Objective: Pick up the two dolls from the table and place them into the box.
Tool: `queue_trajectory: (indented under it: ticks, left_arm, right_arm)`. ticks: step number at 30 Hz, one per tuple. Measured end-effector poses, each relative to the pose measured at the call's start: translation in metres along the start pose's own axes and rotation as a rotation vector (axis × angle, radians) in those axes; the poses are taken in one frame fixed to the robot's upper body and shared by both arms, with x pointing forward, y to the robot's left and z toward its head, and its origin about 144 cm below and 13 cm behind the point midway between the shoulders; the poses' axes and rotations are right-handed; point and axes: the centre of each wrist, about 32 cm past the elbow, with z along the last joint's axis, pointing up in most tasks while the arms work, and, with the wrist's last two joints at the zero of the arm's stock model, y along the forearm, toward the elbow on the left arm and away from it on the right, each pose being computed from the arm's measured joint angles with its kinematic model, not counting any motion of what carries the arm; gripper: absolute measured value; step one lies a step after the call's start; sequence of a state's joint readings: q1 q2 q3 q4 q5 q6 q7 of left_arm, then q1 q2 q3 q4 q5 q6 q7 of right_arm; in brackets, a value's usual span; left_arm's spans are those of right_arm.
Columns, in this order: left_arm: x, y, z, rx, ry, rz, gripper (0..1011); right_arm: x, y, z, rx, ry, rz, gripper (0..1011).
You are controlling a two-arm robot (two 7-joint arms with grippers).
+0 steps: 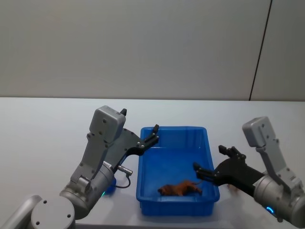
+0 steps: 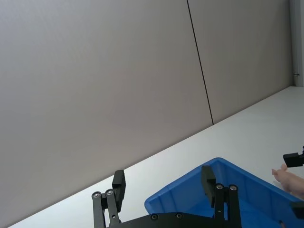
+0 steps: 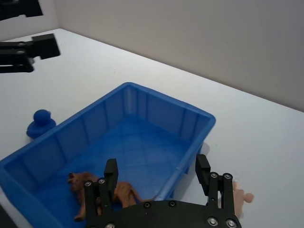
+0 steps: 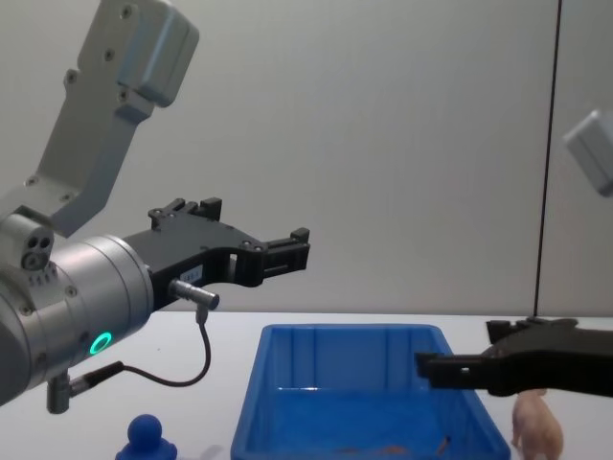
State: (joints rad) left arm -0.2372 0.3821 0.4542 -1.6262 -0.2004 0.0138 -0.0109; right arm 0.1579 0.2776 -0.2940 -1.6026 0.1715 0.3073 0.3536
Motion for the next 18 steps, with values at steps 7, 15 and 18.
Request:
queue_trajectory:
  ticks: [7,15,18]
  left_arm:
    - [0.0,0.0,0.0,0.0,0.0,0.0,1001]
    - [0.0,0.0,0.0,0.0,0.0,0.0,1001]
    - [0.0,0.0,0.0,0.0,0.0,0.0,1001]
  right_arm:
    - [0.006,-0.004,-0.001,0.005,0.005,-0.055,1001]
    - [0.012,-0.005,-0.005,-0.006,0.01,-0.115,1001]
    - [0.014,-0.005,-0.008,-0.018,0.011,-0.141,1001]
